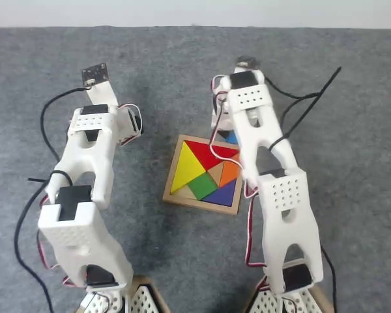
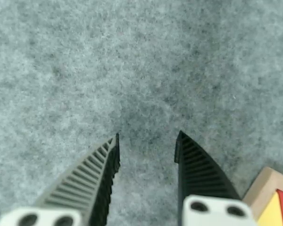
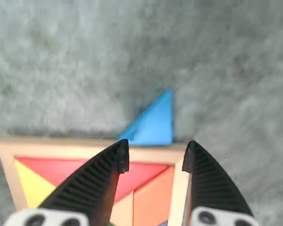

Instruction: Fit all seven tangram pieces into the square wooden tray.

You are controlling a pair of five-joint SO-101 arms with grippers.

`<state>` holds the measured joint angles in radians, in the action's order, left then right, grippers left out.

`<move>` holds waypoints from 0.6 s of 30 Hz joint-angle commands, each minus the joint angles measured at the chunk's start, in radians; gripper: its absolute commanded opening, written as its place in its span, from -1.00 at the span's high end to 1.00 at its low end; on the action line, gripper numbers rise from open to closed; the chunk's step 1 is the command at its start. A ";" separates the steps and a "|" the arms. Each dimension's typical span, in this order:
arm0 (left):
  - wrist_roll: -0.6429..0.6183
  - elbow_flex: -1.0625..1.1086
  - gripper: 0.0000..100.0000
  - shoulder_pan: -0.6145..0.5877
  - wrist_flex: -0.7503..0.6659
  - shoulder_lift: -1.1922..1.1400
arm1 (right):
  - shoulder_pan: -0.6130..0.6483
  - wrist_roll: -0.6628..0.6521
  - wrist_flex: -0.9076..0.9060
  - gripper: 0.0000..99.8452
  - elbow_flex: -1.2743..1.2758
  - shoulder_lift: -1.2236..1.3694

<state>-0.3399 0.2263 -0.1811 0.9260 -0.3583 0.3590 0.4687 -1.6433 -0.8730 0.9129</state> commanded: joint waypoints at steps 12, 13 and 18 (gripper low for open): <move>0.008 -0.022 0.62 0.002 0.003 0.074 | -0.062 -0.018 0.094 0.61 -0.104 0.105; 0.008 -0.022 0.62 0.003 0.002 0.074 | -0.062 -0.018 0.091 0.61 -0.132 0.105; 0.008 -0.022 0.62 0.002 0.002 0.074 | -0.056 -0.017 0.084 0.61 -0.219 0.117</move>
<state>-0.3399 0.2263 -0.1811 0.9260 -0.3537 0.3115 0.4657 -1.5681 -1.0249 1.0526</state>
